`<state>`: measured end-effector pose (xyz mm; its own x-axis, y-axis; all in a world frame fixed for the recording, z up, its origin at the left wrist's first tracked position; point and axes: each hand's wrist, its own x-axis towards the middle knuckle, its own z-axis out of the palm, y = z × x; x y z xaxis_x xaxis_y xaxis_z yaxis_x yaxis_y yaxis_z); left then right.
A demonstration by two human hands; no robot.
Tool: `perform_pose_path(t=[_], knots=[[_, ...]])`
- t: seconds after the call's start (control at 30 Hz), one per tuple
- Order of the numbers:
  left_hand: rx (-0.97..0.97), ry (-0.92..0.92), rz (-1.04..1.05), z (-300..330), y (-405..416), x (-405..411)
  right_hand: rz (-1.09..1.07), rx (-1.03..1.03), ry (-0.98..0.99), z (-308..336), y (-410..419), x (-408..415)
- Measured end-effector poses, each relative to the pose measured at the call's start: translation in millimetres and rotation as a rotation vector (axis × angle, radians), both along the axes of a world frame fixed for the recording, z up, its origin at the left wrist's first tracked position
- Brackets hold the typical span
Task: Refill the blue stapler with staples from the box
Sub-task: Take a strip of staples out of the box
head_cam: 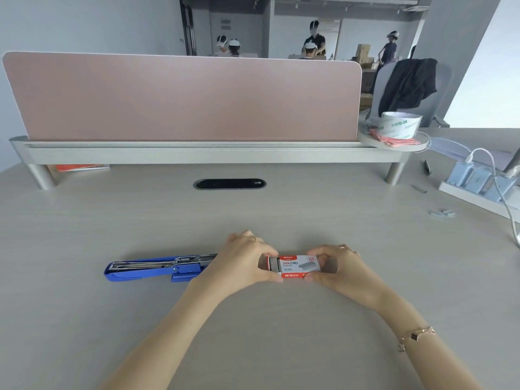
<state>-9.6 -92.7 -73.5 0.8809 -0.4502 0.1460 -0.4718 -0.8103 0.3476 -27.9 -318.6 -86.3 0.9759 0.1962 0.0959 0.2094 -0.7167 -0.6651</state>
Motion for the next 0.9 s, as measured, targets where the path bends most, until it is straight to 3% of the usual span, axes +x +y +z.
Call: perform_pose_path(t=[0.9], knots=[[0.06, -0.044, -0.028, 8, 10, 2, 0.003, -0.021, 0.042, -4, -37, 9]])
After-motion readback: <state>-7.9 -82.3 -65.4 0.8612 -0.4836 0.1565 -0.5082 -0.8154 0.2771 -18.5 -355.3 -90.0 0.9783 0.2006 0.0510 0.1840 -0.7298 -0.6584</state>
